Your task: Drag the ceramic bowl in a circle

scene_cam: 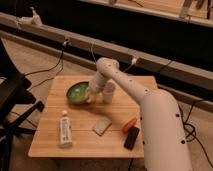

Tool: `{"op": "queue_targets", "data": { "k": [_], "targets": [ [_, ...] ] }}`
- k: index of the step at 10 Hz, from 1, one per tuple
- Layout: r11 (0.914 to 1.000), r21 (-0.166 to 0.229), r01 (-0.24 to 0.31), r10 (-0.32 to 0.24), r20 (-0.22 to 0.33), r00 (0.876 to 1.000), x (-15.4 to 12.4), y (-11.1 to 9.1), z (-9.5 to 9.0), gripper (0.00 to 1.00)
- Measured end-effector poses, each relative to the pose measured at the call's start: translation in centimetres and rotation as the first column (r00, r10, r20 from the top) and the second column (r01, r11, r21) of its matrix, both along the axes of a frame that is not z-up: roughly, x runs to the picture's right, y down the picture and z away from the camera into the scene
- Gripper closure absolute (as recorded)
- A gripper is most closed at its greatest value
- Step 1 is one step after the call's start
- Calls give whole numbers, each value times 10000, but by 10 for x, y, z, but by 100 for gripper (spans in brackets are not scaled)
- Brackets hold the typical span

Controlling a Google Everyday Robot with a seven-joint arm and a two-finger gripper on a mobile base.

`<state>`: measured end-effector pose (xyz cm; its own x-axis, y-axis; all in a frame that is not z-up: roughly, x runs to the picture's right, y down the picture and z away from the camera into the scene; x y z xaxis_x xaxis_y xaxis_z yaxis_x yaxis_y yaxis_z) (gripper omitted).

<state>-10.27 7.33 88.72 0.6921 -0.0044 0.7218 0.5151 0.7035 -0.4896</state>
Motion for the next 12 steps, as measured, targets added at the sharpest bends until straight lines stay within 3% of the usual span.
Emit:
{"op": "queue_targets", "data": {
  "k": [3, 6, 9, 12],
  "targets": [
    [9978, -460, -470, 516, 1047, 9932, -20, 3, -9, 100],
    [9979, -335, -547, 597, 1731, 9831, -48, -7, -10, 100],
    [9997, 55, -231, 216, 1920, 9812, -71, -32, 12, 100],
    [9993, 376, -36, -29, 1715, 9852, -86, -60, 41, 98]
  ]
}}
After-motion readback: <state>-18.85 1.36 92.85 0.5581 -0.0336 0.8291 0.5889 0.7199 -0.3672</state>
